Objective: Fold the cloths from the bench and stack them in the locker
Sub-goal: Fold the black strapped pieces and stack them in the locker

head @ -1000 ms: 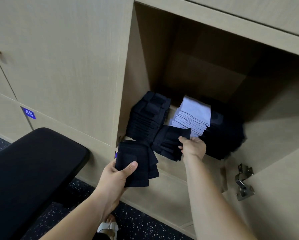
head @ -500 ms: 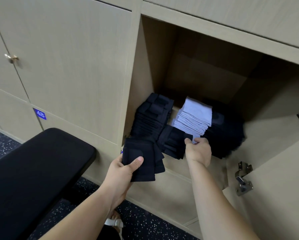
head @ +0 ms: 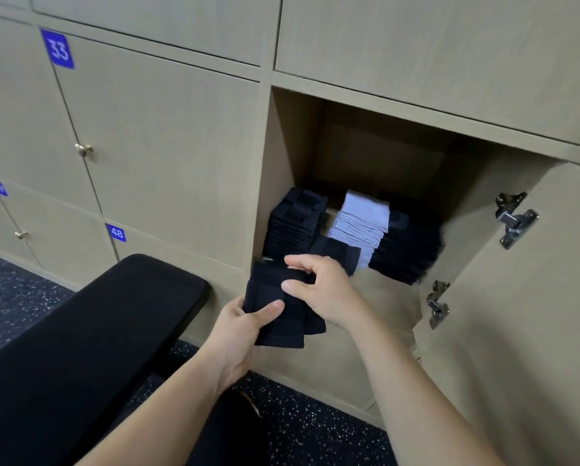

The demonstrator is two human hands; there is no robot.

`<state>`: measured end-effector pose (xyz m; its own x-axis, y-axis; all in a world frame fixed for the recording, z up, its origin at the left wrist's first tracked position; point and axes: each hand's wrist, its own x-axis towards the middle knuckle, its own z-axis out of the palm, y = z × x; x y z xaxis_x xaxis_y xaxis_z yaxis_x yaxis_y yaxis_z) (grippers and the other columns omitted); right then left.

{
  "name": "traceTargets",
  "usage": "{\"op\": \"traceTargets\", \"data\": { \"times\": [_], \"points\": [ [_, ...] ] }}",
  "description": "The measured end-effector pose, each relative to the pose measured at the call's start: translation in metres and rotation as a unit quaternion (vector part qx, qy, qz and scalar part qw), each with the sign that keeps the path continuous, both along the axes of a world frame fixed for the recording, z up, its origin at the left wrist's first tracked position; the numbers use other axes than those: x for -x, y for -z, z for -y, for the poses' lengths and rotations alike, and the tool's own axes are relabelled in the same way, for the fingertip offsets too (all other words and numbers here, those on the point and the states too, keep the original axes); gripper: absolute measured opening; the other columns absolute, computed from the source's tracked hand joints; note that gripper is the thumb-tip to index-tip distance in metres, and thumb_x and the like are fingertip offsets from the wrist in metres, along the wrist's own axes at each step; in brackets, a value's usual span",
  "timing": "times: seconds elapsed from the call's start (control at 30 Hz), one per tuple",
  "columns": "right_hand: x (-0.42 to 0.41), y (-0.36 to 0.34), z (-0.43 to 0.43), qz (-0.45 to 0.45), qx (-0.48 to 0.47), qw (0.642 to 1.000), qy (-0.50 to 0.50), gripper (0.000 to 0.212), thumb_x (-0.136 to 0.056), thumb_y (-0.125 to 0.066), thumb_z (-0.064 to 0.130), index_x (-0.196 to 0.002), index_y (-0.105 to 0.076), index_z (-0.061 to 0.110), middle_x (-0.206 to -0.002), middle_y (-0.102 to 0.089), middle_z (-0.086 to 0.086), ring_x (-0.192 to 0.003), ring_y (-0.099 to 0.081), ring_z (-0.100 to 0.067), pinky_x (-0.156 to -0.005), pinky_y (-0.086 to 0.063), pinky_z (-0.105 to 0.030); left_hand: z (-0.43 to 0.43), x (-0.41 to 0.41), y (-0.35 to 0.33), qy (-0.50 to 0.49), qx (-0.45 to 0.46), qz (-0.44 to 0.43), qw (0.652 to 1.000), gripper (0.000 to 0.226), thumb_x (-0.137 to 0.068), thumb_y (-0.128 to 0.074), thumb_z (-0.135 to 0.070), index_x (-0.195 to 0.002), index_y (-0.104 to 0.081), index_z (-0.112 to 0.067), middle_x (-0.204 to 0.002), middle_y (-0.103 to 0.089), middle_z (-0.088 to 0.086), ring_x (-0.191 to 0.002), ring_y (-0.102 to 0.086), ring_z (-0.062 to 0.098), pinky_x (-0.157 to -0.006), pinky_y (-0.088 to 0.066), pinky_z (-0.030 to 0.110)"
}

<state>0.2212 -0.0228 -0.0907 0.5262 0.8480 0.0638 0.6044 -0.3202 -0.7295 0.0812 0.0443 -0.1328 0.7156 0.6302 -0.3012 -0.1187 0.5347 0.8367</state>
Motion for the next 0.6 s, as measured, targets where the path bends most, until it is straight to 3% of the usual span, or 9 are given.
{"op": "traceTargets", "data": {
  "times": [0.1,0.23,0.3,0.37,0.47,0.53,0.6],
  "points": [
    [0.020,-0.004,0.006,0.029,0.033,0.999,-0.004,0.041,-0.082,-0.068,0.032,-0.122,-0.062,0.030,-0.123,-0.058,0.011,-0.120,-0.044,-0.010,-0.102,-0.038,-0.032,0.008,0.017,-0.004,0.015,-0.006,-0.004,1.000,0.030,-0.085,-0.067,-0.005,-0.115,-0.064,-0.004,-0.107,-0.073,0.016,-0.101,-0.069,0.034,-0.087,-0.055,0.050],
    [0.037,-0.009,0.013,-0.017,0.017,0.999,0.023,0.024,-0.081,-0.070,0.032,-0.103,-0.063,0.026,-0.110,-0.056,0.007,-0.105,-0.049,-0.009,-0.080,-0.040,-0.020,0.016,0.033,-0.008,0.031,-0.014,-0.007,0.999,0.046,-0.074,-0.072,-0.012,-0.118,-0.063,-0.005,-0.109,-0.072,0.016,-0.105,-0.068,0.036,-0.093,-0.052,0.055],
    [0.044,-0.012,0.016,-0.023,0.003,0.999,0.029,0.017,-0.082,-0.070,0.026,-0.096,-0.064,0.019,-0.106,-0.056,0.005,-0.095,-0.052,-0.008,-0.071,-0.037,-0.015,0.019,0.037,-0.010,0.042,-0.005,-0.002,0.999,0.041,-0.079,-0.070,-0.009,-0.120,-0.063,-0.005,-0.110,-0.072,0.015,-0.104,-0.068,0.034,-0.089,-0.055,0.049],
    [0.049,-0.011,0.018,-0.034,-0.026,0.998,0.044,0.010,-0.083,-0.068,0.023,-0.089,-0.063,0.017,-0.099,-0.061,0.004,-0.090,-0.056,-0.011,-0.070,-0.041,-0.019,0.022,0.038,-0.014,0.055,0.020,0.008,0.998,0.033,-0.088,-0.065,-0.009,-0.121,-0.062,-0.005,-0.111,-0.072,0.015,-0.104,-0.069,0.031,-0.085,-0.058,0.043],
    [0.053,-0.006,0.018,-0.046,-0.076,0.992,0.090,0.008,-0.085,-0.066,0.022,-0.087,-0.059,0.019,-0.093,-0.063,0.006,-0.086,-0.058,-0.010,-0.072,-0.045,-0.022,0.025,0.039,-0.023,0.083,0.062,0.025,0.994,0.032,-0.097,-0.056,-0.025,-0.122,-0.063,-0.008,-0.115,-0.071,0.014,-0.107,-0.068,0.029,-0.090,-0.057,0.042],
    [0.055,-0.003,0.018,-0.050,-0.107,0.986,0.119,0.008,-0.087,-0.064,0.022,-0.088,-0.056,0.020,-0.089,-0.062,0.008,-0.081,-0.056,-0.006,-0.068,-0.041,-0.018,0.026,0.037,-0.026,0.079,0.076,0.033,0.993,0.035,-0.100,-0.050,-0.030,-0.123,-0.063,-0.007,-0.116,-0.070,0.014,-0.109,-0.068,0.028,-0.094,-0.054,0.043],
    [0.056,0.000,0.018,-0.052,-0.136,0.978,0.150,0.008,-0.090,-0.061,0.021,-0.088,-0.053,0.019,-0.084,-0.058,0.009,-0.076,-0.052,-0.002,-0.062,-0.037,-0.013,0.026,0.033,-0.025,0.049,0.076,0.038,0.995,0.031,-0.100,-0.051,-0.023,-0.123,-0.062,-0.005,-0.114,-0.071,0.015,-0.106,-0.068,0.029,-0.089,-0.057,0.041]
  ]
}}
